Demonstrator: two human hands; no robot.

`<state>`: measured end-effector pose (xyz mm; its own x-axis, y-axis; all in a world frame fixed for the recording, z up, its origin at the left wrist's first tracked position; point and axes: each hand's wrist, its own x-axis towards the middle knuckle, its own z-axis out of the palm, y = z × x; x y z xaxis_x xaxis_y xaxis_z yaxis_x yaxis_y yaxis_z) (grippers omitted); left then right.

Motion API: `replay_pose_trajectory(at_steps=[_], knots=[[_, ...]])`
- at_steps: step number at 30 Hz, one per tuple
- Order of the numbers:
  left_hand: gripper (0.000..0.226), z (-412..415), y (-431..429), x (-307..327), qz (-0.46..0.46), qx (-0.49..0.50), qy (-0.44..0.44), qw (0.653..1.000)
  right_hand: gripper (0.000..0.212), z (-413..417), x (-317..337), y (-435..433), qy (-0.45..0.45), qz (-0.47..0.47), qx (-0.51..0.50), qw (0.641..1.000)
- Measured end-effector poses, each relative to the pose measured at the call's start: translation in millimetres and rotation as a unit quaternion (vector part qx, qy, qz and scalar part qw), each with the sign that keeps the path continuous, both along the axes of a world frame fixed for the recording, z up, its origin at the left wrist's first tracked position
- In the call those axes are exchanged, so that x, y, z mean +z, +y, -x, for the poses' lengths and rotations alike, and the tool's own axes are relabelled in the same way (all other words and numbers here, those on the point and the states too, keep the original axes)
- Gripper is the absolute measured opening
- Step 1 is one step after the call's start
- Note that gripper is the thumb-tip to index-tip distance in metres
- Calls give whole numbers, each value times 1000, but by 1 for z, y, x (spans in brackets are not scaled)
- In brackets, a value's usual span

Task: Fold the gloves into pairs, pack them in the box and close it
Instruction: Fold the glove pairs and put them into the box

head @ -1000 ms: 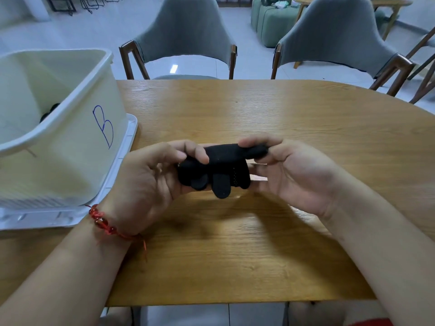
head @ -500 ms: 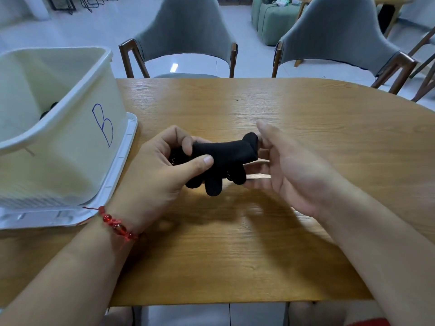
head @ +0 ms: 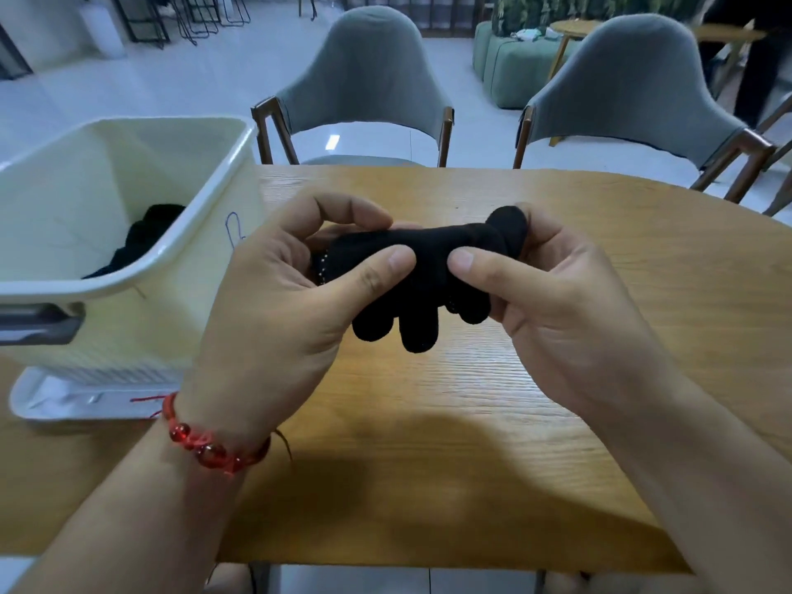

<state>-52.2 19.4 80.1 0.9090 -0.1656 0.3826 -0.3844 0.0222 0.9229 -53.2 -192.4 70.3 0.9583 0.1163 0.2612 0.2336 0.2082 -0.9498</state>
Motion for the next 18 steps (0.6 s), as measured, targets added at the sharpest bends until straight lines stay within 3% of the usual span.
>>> replay_pose_trajectory(at_steps=[4,9,13,18], knots=[[21,7,18,15,-19,32,-53,998,29,-1,14,19,-5,-21,13,1000],[19,18,49,34,-54,93,-93,990,57,-4,39,54,12,14,29,999],[22,20,86,47,-42,165,-107,980,31,-16,63,94,-60,75,40,995],[24,14,130,51,-48,283,-87,954,26,-52,82,142,-112,142,36,983]])
